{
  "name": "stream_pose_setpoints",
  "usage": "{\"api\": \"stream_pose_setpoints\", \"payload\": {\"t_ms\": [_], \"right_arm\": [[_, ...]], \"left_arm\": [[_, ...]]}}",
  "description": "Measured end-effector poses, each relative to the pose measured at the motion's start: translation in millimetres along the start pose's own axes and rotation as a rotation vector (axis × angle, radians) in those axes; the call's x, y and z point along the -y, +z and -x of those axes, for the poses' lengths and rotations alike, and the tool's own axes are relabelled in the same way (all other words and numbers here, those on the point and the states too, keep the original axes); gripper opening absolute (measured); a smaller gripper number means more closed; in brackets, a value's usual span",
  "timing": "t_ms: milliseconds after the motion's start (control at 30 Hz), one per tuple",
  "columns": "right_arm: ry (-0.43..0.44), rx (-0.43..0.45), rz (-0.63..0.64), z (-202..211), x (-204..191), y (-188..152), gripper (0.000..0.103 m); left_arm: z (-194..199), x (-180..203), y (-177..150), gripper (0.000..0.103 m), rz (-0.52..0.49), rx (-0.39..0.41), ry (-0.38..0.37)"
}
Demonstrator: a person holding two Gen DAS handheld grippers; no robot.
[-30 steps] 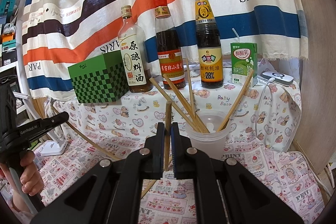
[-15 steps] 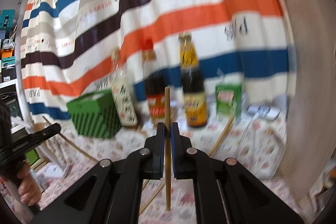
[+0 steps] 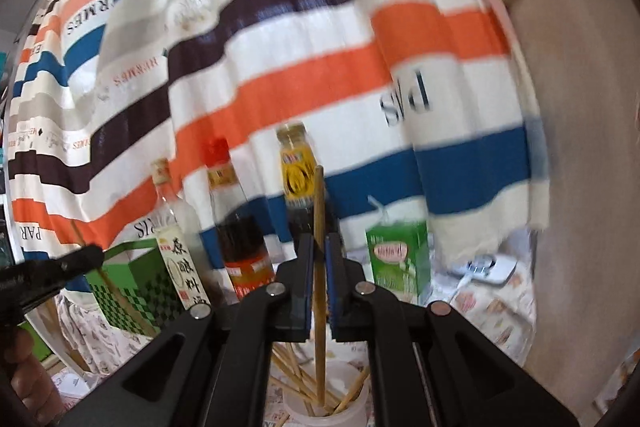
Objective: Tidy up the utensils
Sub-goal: 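Carry both chopsticks over the clear cup and lower them in with both grippers, then open both grippers to release the chopsticks into the cup and withdraw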
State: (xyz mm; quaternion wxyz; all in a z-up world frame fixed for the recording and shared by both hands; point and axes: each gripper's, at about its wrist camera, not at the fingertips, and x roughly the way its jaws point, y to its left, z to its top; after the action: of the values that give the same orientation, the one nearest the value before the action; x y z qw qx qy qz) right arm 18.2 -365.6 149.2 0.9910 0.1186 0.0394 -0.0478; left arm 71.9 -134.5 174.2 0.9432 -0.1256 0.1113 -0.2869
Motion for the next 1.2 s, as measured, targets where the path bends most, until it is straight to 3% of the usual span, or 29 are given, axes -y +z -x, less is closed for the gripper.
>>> {"api": "stream_pose_setpoints", "payload": {"t_ms": [300,733,1033,1100,1200], "right_arm": [[0.04,-0.234,-0.089,-44,26,-13,0.005],[0.008,-0.372,-0.052,-66,27,-30,0.007],[0.023,-0.426,-0.058,-74,25,-37,0.007],[0.021,-0.433,-0.059,-75,25,-37,0.014],[0.016,-0.437,-0.047,-74,24,-34,0.037]], "left_arm": [[-51,7,-17,0.004,-0.061,-0.062,0.053],[-93,0,-58,0.006,-0.112,-0.192,0.109],[-101,0,-66,0.006,-0.109,-0.247,0.07],[-99,1,-68,0.006,-0.117,-0.24,0.068],[-95,-4,-66,0.006,-0.062,-0.259,0.039]]}}
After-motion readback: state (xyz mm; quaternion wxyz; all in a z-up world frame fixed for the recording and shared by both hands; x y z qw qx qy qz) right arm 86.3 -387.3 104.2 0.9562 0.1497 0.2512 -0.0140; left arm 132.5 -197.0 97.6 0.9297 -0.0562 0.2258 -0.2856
